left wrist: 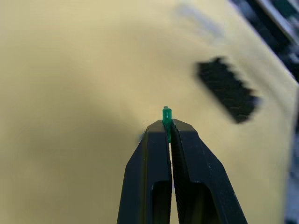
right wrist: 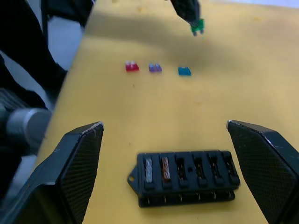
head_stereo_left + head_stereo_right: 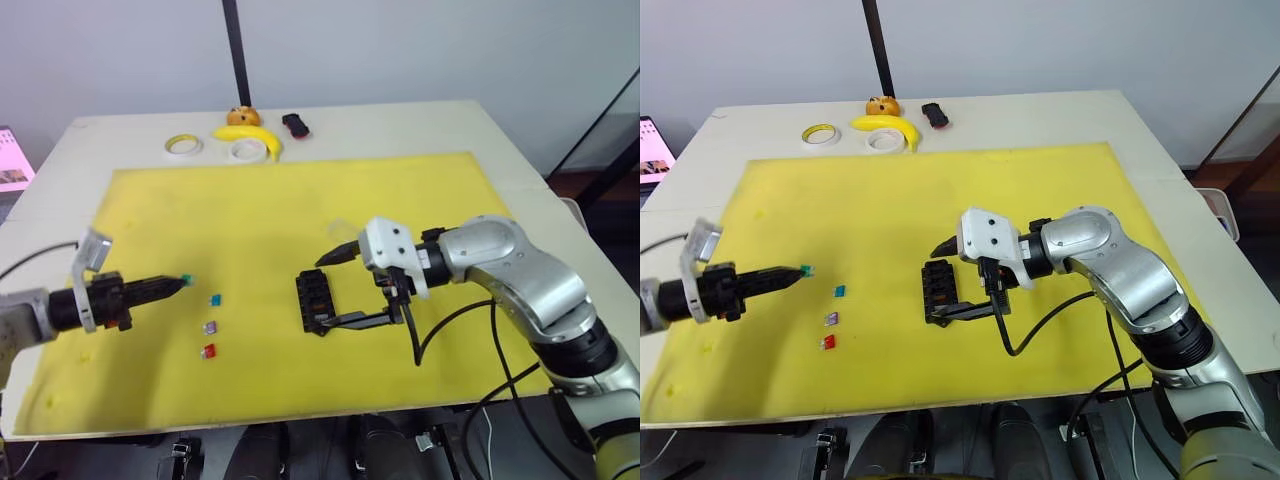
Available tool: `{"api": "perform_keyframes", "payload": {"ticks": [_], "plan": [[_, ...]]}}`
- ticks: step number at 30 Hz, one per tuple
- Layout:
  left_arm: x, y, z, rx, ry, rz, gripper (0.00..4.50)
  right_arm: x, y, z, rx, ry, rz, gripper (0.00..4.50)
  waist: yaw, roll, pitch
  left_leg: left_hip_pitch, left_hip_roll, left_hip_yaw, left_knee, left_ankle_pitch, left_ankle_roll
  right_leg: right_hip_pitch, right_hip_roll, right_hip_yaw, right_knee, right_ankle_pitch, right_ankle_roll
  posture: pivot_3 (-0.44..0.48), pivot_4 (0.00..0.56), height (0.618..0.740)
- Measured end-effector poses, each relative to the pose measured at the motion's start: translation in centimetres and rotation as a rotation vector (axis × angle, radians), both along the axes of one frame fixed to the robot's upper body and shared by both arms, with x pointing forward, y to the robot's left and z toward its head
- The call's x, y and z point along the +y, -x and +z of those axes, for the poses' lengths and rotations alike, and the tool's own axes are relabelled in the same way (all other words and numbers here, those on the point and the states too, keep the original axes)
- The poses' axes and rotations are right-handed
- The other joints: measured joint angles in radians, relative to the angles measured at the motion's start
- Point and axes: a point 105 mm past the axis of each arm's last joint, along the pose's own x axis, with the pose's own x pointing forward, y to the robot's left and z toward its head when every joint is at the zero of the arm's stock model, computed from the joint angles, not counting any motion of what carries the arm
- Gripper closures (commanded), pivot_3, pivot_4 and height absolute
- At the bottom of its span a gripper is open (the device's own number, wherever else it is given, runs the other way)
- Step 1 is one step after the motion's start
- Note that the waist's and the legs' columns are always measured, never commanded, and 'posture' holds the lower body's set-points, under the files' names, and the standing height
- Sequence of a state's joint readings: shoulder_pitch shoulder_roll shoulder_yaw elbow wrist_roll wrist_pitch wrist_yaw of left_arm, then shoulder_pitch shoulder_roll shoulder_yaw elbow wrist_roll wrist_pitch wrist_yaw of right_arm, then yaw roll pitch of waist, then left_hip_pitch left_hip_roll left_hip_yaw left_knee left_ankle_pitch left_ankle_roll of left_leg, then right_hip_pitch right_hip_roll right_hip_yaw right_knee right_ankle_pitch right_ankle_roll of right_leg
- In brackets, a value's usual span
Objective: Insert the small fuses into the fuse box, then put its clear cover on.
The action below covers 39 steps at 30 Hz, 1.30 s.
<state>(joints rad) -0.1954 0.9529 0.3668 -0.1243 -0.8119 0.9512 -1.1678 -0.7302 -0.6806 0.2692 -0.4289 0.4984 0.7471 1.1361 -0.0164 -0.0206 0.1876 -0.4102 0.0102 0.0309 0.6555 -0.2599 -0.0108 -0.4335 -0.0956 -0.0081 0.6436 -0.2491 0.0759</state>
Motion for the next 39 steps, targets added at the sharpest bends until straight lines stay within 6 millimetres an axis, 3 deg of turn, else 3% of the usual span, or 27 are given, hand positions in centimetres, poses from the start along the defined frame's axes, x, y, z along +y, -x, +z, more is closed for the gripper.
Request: {"api": "perform_keyframes", "payload": {"ticks": [6,12,20,23,25,33,35,38,39], "plan": [[-4.9,0.7,3.3,-0.121,0.0,-0.264,4.42,0.5,0.8,2.9,0.147,-0.122,0.033,0.0,0.0,0.0,0.0,0.0,0.0,0.0,-0.004,0.001,0.0,-0.001,0.002,-0.002,0.0,0.001,0.001,0.0,0.15,0.74],[-7.3,1.0,4.2,-0.144,-0.011,-0.413,4.42,0.7,0.6,2.7,0.266,-0.158,0.011,0.0,0.0,0.0,0.0,0.0,0.001,0.001,-0.002,0.001,0.001,0.0,0.008,-0.003,0.001,0.002,0.004,0.0,0.15,0.74],[-9.1,1.3,4.0,-0.193,-0.072,-0.544,4.42,2.1,0.5,2.7,0.262,-0.146,-0.001,0.0,0.002,-0.001,0.0,0.0,0.004,-0.001,0.006,0.001,0.001,0.002,0.017,-0.003,0.003,0.003,0.006,0.0,0.15,0.74],[-9.8,1.3,4.2,-0.218,-0.077,-0.578,4.5,2.6,0.6,2.4,0.265,-0.11,0.005,0.91,0.002,-0.001,0.0,0.0,0.004,-0.001,0.006,0.001,0.001,0.002,0.017,-0.003,0.003,0.003,0.007,0.0,0.15,0.74],[-9.9,1.3,4.2,-0.222,-0.081,-0.582,4.5,2.8,0.7,2.0,0.27,-0.098,0.005,1.83,0.002,-0.001,0.0,0.0,0.004,-0.001,0.006,0.001,0.001,0.002,0.017,-0.003,0.003,0.003,0.007,0.0,0.15,0.74],[-10.5,1.1,3.7,-0.226,-0.097,-0.599,4.5,3.3,0.4,2.0,0.279,-0.094,-0.004,1.83,0.002,-0.001,0.0,0.0,0.004,-0.001,0.007,0.001,0.001,0.003,0.017,-0.003,0.003,0.003,0.007,0.0,0.15,0.74],[-10.6,1.0,3.8,-0.233,-0.093,-0.602,4.5,3.3,0.4,1.8,0.28,-0.087,-0.005,2.36,0.002,-0.001,0.0,0.0,0.004,-0.001,0.007,0.001,0.001,0.003,0.017,-0.003,0.003,0.003,0.007,0.0,0.15,0.74],[-10.8,1.0,4.0,-0.254,-0.09,-0.612,4.5,3.4,0.2,1.5,0.28,-0.072,-0.017,3.58,0.002,-0.001,0.0,0.0,0.004,-0.001,0.007,0.001,0.001,0.003,0.017,-0.003,0.003,0.003,0.007,0.0,0.15,0.74],[-10.8,1.0,4.0,-0.256,-0.089,-0.614,4.5,3.3,0.1,1.4,0.283,-0.07,-0.024,3.58,0.002,-0.001,0.0,0.0,0.004,-0.001,0.007,0.001,0.001,0.003,0.017,-0.003,0.003,0.003,0.007,0.0,0.15,0.74]]}}
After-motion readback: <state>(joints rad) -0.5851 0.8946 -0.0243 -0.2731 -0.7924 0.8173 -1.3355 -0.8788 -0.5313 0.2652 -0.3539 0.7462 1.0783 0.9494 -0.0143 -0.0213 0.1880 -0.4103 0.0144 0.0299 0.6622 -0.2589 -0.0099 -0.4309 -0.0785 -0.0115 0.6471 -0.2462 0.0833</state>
